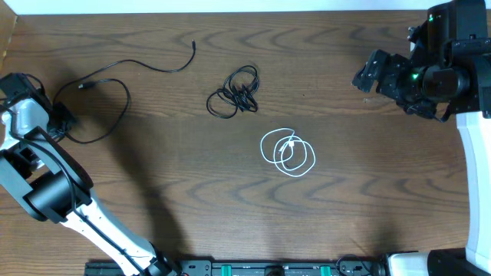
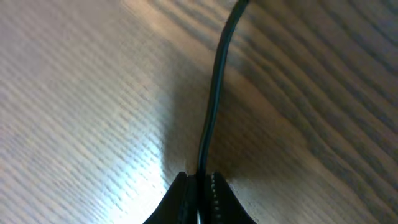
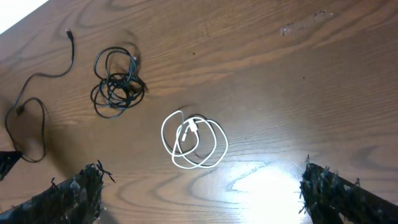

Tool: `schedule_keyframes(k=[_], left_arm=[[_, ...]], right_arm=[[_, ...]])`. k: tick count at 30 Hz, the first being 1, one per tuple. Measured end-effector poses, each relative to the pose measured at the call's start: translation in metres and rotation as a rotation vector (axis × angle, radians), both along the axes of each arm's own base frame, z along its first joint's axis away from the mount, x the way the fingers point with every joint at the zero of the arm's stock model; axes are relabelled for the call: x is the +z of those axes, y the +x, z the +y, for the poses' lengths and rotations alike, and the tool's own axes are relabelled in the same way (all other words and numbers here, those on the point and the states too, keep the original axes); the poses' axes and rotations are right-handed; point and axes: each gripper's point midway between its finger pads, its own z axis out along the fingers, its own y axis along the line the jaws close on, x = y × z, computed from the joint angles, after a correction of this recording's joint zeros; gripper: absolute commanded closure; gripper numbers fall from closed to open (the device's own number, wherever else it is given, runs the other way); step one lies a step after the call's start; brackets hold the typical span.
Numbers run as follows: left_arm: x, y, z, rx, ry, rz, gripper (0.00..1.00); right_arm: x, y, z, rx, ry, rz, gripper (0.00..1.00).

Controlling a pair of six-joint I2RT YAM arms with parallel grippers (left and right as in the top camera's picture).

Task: Untangle cables
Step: 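Lay the black cable down at the upper left and release it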

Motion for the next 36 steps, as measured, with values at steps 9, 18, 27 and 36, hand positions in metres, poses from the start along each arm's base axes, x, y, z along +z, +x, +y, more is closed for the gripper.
schedule_keyframes(k=[9,18,27,36], left_arm=[[0.064,0.07,0.015,-0.113,0.174,-0.183,0.93],[0.238,0.155,0.01,-0.199,0.44,-0.571,0.02],[0.186,0.106,0.024,-0.123,0.321,-0.373,0.02],[0.135,0.074,-0.019,-0.138,0.118,-0.173,0.02]], right_arm=[[0.0,0.001,0.0,0.0,0.001,-0.003,0.01],[0.0,0.0,0.0,0.0,0.0,-0.001,0.01],[-0.001,-0.001,0.0,0.0,-0.001,0.005,0.01],[-0.004,-0.009,-0.001,0.0,-0.004,0.04,0.01]])
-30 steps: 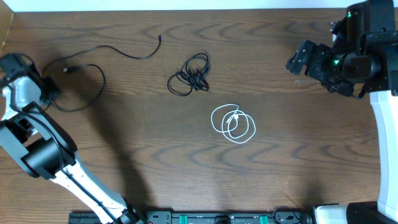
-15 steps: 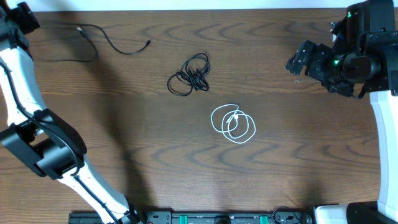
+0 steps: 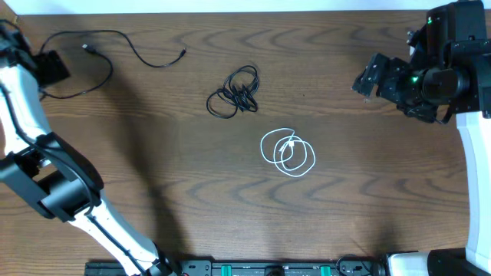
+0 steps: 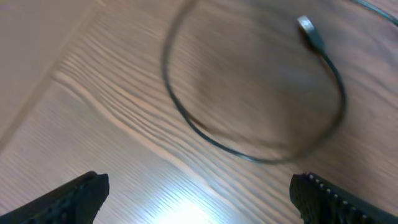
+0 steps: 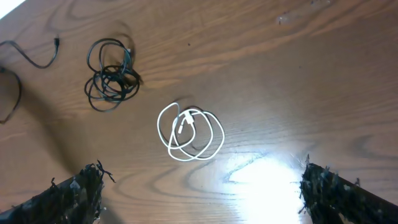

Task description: Untangle cables

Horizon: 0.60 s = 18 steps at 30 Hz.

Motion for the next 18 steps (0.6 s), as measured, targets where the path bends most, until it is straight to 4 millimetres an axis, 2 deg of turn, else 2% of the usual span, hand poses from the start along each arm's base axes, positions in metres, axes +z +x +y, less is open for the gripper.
schedule_keyframes(k=[11,15,18], left_arm=[[-0.028,0.007,-0.084,-0.034,-0.181,0.083,0.02],[-0.028,0.023,-0.13,-0.128,-0.288,0.051,0.02],[-0.026,0.032,-0.176,-0.227,-0.395,0.038,0.02]], right_arm=[[-0.002,-0.004,0.0,0.0,-0.002,0.018,0.01],[-0.002,-0.005,0.0,0.01,-0.007,0.019,0.01],[-0.002,-0.005,0.0,0.032,-0.017,0.013,0.01]])
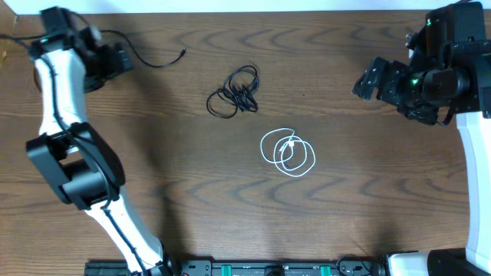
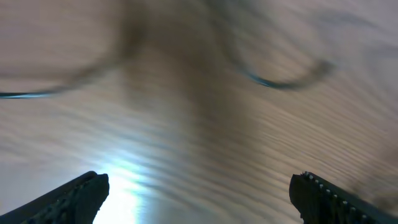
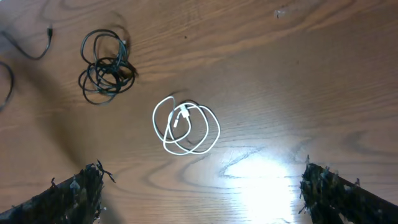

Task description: Untangle cables

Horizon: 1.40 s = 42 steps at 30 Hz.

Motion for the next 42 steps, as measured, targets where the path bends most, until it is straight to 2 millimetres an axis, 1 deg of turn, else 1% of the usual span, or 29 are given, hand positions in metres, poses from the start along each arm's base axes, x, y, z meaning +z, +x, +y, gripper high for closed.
schedule_keyframes(k=[3,4,6,10,12,15,18,21,23,25,31,34,37,42], left_arm=[[0.001,-0.001,-0.049,-0.094,-0.101,0.018,0.02],[0.0,-0.003,-0.061,-0.115,-0.121,0.032,0.02],[-0.002,-0.011,-0.09,-0.166,-0.163,0.073,0.02],[-0.005,-0.031,-0.138,-0.251,-0.212,0.167,0.02],[-0.006,-0.044,-0.159,-0.288,-0.228,0.222,0.02],[-0.007,-0.069,-0.189,-0.341,-0.251,0.321,0.02],[-0.007,-0.087,-0.208,-0.377,-0.26,0.392,0.02],[-0.006,-0.101,-0.224,-0.411,-0.259,0.44,0.02],[-0.006,-0.106,-0.233,-0.433,-0.256,0.456,0.02],[-0.006,-0.11,-0.24,-0.45,-0.253,0.467,0.02],[-0.005,-0.122,-0.258,-0.494,-0.245,0.5,0.02],[-0.005,-0.127,-0.261,-0.499,-0.244,0.518,0.02],[-0.005,-0.128,-0.259,-0.478,-0.237,0.531,0.02],[-0.011,-0.129,-0.245,-0.436,-0.155,0.557,0.02]], right_arm=[[-0.001,-0.002,0.0,0.022,-0.011,0.004,0.01],[-0.002,-0.003,0.0,0.028,-0.014,0.007,0.01],[-0.003,-0.005,-0.001,0.034,-0.018,0.017,0.01],[-0.006,-0.008,0.0,0.045,-0.023,0.031,0.01],[-0.011,-0.01,0.003,0.055,-0.025,0.046,0.01],[-0.025,-0.016,0.011,0.089,-0.032,0.091,0.01],[-0.042,-0.019,0.02,0.122,-0.038,0.125,0.01],[-0.059,-0.021,0.028,0.15,-0.042,0.152,0.01],[-0.072,-0.023,0.035,0.173,-0.043,0.173,0.01],[-0.081,-0.026,0.041,0.191,-0.038,0.19,0.01],[-0.101,-0.03,0.056,0.232,-0.002,0.216,0.01],[-0.104,-0.031,0.059,0.239,0.007,0.221,0.01],[-0.105,-0.032,0.061,0.244,0.013,0.222,0.01],[-0.105,-0.032,0.061,0.245,0.017,0.221,0.01]])
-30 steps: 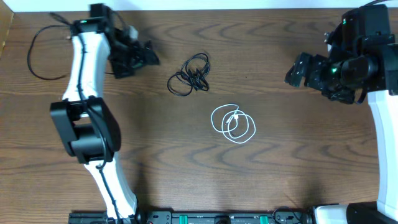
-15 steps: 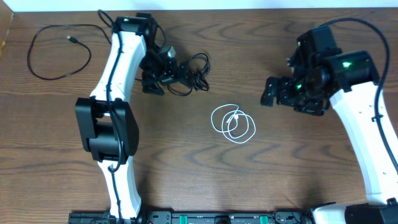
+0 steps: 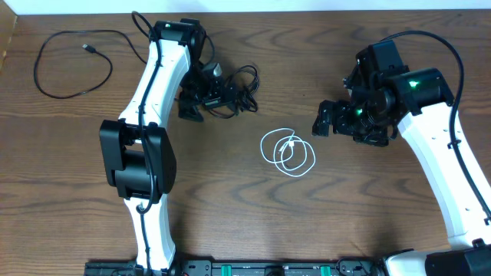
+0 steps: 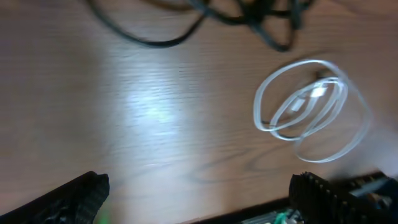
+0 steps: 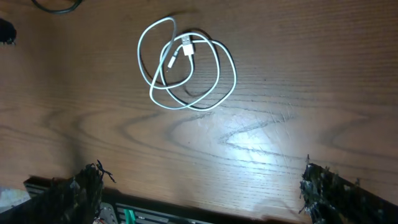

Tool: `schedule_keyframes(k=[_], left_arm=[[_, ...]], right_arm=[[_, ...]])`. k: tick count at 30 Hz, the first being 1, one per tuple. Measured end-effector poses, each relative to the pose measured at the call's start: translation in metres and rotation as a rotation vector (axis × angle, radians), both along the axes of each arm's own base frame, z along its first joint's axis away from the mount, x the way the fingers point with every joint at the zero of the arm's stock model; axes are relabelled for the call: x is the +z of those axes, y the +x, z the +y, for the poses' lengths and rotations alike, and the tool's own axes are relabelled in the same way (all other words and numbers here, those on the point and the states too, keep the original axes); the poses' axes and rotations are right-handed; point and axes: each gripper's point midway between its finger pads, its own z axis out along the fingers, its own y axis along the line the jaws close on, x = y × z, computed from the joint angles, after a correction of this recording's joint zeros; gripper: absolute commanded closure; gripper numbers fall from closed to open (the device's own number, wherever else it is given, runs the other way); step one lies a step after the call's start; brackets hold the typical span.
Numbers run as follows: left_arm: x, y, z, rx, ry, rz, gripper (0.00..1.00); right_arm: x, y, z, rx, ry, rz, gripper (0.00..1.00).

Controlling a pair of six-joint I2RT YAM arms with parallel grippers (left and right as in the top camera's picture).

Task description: Untangle cables

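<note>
A tangled black cable bundle (image 3: 239, 90) lies at the table's upper middle. My left gripper (image 3: 205, 98) stands open right beside its left side, holding nothing. In the left wrist view the bundle (image 4: 249, 15) is at the top edge, with the open gripper (image 4: 199, 205) below it. A white coiled cable (image 3: 288, 153) lies in the middle and also shows as the white coil (image 4: 308, 106). My right gripper (image 3: 347, 125) is open just right of it. In the right wrist view the white coil (image 5: 186, 62) lies ahead of that empty gripper (image 5: 202, 199).
A single black cable (image 3: 73, 63) lies spread in a wide loop at the far left top of the wooden table (image 3: 230, 215). The table's front edge and a black rail (image 5: 186, 214) show below the right fingers.
My left gripper has gone from the top left, over the loose black cable, to the left side of the black bundle. My right gripper has moved from the far right to near the white coil.
At first my left gripper was shut on a loose black cable at the table's left edge. Then it was open at the top left corner, with that cable lying there. It stayed open above the cable, and now both open grippers are near the middle cables.
</note>
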Motion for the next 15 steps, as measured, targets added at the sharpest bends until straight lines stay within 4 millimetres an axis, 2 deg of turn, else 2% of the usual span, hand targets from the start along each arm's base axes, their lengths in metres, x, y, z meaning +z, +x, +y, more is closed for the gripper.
schedule_keyframes(k=[6,9,13,15], left_arm=[[-0.007,-0.012,0.019,0.008,0.114,0.049,0.02],[-0.018,-0.023,0.025,0.008,0.146,0.094,0.02],[-0.032,-0.04,0.031,0.02,0.18,0.169,0.02],[-0.034,-0.047,0.032,0.026,0.191,0.201,0.02]], right_arm=[[0.001,0.004,0.004,0.009,0.009,-0.02,0.01],[0.003,0.006,0.012,0.029,0.023,-0.039,0.01],[0.005,0.009,0.022,0.055,0.039,-0.067,0.09],[0.006,0.009,0.026,0.067,0.045,-0.073,0.09]])
